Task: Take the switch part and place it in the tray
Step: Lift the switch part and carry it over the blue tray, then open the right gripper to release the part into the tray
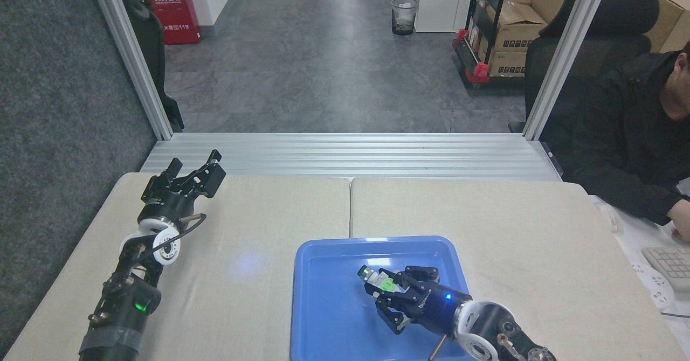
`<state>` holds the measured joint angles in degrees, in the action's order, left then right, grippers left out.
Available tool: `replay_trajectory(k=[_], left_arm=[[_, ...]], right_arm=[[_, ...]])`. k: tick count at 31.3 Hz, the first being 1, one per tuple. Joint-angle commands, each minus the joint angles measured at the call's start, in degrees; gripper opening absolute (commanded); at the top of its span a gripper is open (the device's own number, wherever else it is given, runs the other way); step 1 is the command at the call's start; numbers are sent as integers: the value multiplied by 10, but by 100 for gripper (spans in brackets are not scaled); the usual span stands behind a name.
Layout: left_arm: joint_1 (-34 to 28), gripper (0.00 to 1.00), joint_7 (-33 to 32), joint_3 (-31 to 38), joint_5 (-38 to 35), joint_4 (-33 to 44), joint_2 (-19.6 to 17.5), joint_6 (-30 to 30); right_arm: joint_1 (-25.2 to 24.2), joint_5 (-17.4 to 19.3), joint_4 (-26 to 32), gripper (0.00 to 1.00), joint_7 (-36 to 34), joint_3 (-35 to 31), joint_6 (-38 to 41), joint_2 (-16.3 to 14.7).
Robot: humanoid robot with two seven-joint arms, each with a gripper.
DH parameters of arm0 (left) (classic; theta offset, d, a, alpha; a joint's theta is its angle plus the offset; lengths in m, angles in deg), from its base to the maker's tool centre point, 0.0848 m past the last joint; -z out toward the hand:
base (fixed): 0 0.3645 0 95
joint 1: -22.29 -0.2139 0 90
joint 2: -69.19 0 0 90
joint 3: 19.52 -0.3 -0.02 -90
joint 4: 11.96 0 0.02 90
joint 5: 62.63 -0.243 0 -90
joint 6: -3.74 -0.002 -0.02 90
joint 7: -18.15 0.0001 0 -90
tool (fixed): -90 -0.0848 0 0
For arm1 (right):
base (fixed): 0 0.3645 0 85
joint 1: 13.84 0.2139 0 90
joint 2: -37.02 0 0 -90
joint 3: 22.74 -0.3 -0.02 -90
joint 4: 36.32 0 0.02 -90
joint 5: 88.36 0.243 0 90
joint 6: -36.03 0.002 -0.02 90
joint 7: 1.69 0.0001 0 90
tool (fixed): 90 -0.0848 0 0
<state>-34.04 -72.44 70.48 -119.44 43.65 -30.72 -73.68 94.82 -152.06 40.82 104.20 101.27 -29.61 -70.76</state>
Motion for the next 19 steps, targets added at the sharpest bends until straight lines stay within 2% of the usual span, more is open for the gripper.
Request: replay_trajectory(k=[1,3,5,6,9,11,15,17,19], left_arm=[[0,100,1,-13,0,-1,0,0],[0,100,1,-13,0,-1,0,0],[0,100,1,-13,-1,-1,0,0],[0,100,1,-13,-1,-1,0,0],[0,100,1,-13,-1,-1,0,0],[1,100,1,-13,0,-1,0,0],[0,100,1,-13,0,-1,0,0],[1,100,1,-13,0,-1,0,0],[0,100,1,-13,-1,-1,0,0]], right_arm=[[-12,-6,-8,2,1,25,-2,16],[-18,-6,-21,3,0,12,-3,16],[-22,-6,-26,12,0,1,-4,15],[-24,-6,-29,20,0,-5,-4,15],[-26,0,-36,56,0,-25,-5,15],[-28,2,-37,59,0,-44,-7,15],[-28,6,-37,75,0,-82,-7,20],[-27,6,-36,92,0,-96,-9,20],[-25,9,-36,93,0,-118,-6,18]])
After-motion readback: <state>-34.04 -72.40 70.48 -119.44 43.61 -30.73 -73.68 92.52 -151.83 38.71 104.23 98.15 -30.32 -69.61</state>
